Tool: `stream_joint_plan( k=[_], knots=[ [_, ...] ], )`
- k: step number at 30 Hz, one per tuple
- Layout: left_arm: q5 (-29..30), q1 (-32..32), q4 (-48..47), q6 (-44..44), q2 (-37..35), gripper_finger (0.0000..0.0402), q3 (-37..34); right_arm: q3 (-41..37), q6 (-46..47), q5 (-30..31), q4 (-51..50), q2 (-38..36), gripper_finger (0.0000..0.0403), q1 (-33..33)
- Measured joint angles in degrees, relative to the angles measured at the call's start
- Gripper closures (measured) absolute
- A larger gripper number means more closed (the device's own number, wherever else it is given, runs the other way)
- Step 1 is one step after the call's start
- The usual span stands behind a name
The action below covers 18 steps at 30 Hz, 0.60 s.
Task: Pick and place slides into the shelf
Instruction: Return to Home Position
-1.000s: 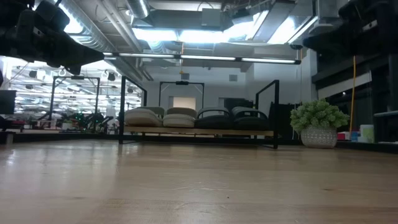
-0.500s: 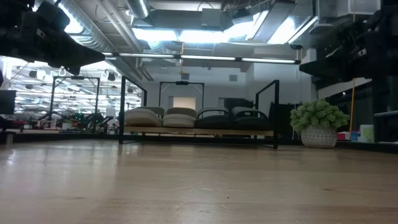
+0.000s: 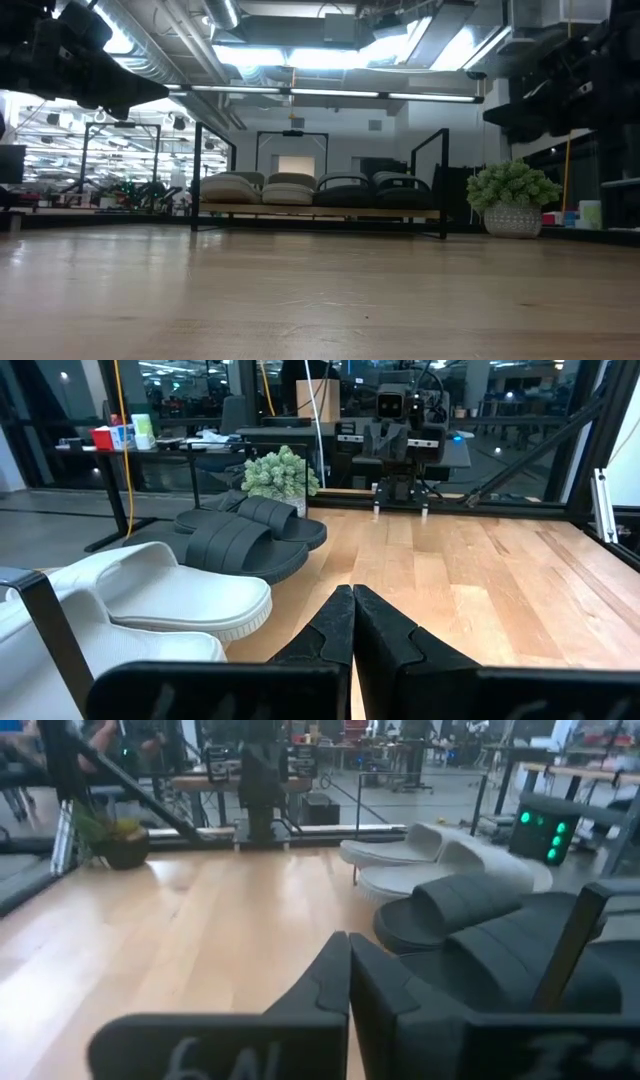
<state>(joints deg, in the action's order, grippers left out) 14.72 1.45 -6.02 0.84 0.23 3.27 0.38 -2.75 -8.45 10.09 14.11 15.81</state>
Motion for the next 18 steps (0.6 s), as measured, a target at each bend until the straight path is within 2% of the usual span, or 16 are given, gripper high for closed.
stream_joint_plan(
  k=[4, 18],
  knots=[
    [0.0, 0.0, 0.0, 0.0, 0.01, 0.0401, 0.0, 0.0, 4.15, -0.02, -0.74, 0.02, 0.0397, 0.0],
    [0.02, 0.0, 0.0, 0.02, 0.01, 0.0401, 0.0, 0.0, 2.47, -0.04, -0.68, 0.02, 0.0396, 0.0]
  ],
)
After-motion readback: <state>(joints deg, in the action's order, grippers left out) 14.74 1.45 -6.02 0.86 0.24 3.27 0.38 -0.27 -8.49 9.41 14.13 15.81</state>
